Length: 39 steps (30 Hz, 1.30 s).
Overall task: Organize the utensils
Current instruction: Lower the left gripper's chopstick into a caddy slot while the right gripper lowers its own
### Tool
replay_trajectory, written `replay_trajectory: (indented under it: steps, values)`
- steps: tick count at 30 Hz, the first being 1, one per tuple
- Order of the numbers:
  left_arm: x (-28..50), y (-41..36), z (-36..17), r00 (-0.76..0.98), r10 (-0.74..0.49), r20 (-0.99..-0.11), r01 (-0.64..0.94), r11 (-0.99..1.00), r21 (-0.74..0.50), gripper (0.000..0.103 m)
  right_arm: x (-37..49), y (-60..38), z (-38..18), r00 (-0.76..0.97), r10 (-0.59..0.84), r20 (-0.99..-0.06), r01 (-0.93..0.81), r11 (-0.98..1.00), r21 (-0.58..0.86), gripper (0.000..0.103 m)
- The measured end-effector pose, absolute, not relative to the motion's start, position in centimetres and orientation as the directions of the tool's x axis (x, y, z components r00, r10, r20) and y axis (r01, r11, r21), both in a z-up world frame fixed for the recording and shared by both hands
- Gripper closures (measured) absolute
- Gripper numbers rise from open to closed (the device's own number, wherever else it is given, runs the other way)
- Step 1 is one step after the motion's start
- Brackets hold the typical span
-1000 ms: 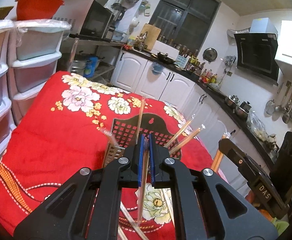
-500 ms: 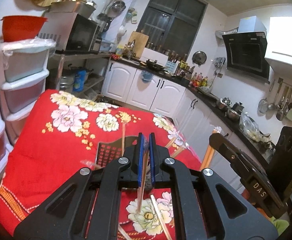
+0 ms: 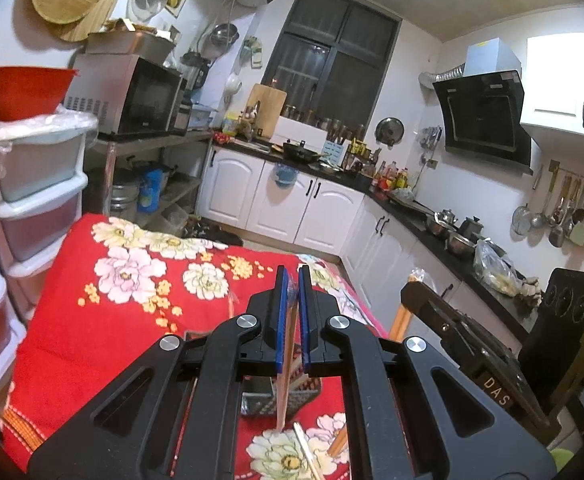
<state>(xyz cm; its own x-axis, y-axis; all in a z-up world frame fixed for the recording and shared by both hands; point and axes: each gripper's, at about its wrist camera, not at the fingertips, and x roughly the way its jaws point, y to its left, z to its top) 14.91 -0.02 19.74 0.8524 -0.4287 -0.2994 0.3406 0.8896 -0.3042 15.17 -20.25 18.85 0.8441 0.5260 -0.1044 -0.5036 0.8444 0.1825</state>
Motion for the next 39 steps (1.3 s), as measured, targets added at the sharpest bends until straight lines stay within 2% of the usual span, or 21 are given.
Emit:
replay_trajectory:
  steps: [22,27,33,39]
  values:
    - [17.9,3.1,22.0,0.906,-0.343,-0.247,0.259,0.912,-0.319,0.102,20.5,-17.5,20.3,0.859,0.509,-0.049,-0.496,0.853,0.163,0.097]
    - [18.9,3.4,21.7,0.915,-0.316,-0.25,0.226,0.917,-0.329,0.102,21.6,-16.6,20.2,0.858,0.512,-0.043,-0.501,0.852,0.155,0.097]
    - [20.3,3.5,20.9,0.939,-0.233,-0.254,0.16,0.947,-0.277,0.102,23.4,-16.0,19.8,0.867,0.497,-0.035,-0.488,0.861,0.143,0.097]
    - [21.8,3.9,19.5,0.94,-0.2,-0.278,0.124,0.955,-0.268,0.102,25.5,-15.5,18.6,0.875,0.48,-0.063,-0.467,0.871,0.153,0.097]
